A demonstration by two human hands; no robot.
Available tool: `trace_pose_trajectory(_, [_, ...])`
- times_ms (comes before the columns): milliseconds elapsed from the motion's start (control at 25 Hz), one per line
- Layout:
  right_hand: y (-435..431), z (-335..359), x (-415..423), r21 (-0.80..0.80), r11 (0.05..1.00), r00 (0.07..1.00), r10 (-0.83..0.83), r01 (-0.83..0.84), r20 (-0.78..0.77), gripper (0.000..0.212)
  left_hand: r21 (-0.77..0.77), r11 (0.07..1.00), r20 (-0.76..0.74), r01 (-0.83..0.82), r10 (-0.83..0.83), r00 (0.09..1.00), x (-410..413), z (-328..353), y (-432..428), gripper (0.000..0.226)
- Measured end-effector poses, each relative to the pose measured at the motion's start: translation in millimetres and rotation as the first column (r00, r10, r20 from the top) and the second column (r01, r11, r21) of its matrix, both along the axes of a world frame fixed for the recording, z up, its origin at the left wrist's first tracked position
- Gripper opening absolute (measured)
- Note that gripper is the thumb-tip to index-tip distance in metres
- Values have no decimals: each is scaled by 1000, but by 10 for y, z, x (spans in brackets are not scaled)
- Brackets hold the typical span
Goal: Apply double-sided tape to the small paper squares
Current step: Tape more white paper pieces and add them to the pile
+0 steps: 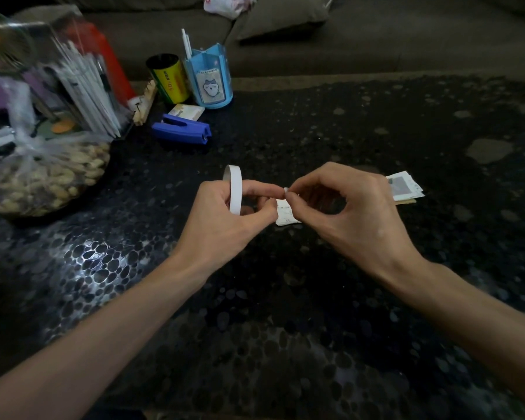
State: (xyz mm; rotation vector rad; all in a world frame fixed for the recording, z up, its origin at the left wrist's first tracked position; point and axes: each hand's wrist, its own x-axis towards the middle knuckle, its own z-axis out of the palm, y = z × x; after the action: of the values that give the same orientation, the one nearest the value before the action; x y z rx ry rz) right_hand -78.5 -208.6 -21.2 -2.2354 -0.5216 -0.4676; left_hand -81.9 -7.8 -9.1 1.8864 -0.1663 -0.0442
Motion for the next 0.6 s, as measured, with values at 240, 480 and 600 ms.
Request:
trace_pose_trajectory(240, [-3,-8,6,-13,1000,1000,-4,4,5,9,20,1000,25,5,-5,1000,10,-22,-5,19])
trace_pose_trajectory(480, [-7,-10,12,-13,1000,1000,9,-9,-5,9,62,998,54,9,-12,998,24,-24,2,18])
trace_pose_trajectory(600, [-6,-13,14,-13,1000,1000,21,-21,-11,9,78,997,69,5,-10,998,26,-32,2,17])
